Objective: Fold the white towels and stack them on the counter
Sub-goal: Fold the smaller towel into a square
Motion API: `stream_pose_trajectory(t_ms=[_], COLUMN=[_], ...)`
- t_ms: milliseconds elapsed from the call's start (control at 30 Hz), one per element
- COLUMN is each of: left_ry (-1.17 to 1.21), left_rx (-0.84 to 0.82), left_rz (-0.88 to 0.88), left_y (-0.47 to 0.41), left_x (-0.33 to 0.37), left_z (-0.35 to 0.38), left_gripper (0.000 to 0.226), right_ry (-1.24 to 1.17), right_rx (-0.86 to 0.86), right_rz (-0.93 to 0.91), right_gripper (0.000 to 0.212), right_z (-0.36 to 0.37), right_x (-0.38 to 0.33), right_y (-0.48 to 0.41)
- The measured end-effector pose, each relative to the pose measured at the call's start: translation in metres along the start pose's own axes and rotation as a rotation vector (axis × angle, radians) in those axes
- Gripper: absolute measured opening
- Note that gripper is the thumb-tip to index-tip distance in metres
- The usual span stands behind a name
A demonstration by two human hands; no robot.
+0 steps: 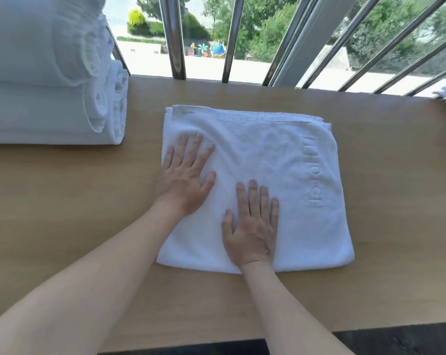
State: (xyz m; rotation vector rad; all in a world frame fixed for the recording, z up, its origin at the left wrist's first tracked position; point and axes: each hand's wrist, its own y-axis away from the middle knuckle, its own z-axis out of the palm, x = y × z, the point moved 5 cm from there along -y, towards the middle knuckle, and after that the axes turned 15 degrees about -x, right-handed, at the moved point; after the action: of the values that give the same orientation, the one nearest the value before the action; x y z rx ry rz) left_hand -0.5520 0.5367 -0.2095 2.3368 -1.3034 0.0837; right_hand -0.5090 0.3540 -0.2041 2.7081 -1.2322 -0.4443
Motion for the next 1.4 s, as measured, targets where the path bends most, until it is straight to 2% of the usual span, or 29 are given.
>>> stream_pose_trajectory(t_ms=[267, 500, 633, 700, 767, 967, 1133, 1267, 1400], left_ry=[0.090, 0.106, 0.178, 0.084, -0.023, -0.051, 0.001, 0.093, 0.012], left_rx=[0.027, -0.022, -0.008, -0.009, -0.009, -0.033, -0.013, 0.020, 0.047], left_rz=[-0.142, -0.231, -0.005, 0.076, 0.063, -0.043, -0.093, 0.054, 0.157], left_y=[-0.050, -0.022, 0.042, 0.076, 0.096, 0.109, 0.107, 0.073, 0.018], left_x=[-0.036, -0.018, 0.036, 0.052, 0.049, 0.026, 0.027, 0.052, 0.085], left_z=[-0.024, -0.017, 0.012, 0.032, 0.046, 0.047, 0.043, 0.026, 0.012], left_gripper=[0.068, 0.066, 0.061, 0.059, 0.059, 0.068, 0.075, 0.075, 0.064], right_ry=[0.022, 0.038, 0.024, -0.001, -0.021, -0.076, -0.094, -0.101, -0.121], right_rx=[0.013, 0.007, -0.008, -0.003, -0.009, -0.055, -0.060, -0.063, -0.070], right_rz=[-0.001, -0.001, 0.003, 0.002, 0.002, -0.019, -0.011, 0.023, 0.056], right_gripper=[0.067, 0.068, 0.064, 0.061, 0.059, 0.059, 0.062, 0.060, 0.060], right_z=[0.003, 0.004, 0.003, 0.002, 0.001, -0.008, -0.015, -0.025, -0.039], right_x=[0.002, 0.001, 0.000, 0.000, 0.000, -0.001, 0.026, 0.053, 0.079], right_y=[-0.002, -0.001, -0.002, -0.001, 0.001, 0.006, 0.012, -0.008, -0.044])
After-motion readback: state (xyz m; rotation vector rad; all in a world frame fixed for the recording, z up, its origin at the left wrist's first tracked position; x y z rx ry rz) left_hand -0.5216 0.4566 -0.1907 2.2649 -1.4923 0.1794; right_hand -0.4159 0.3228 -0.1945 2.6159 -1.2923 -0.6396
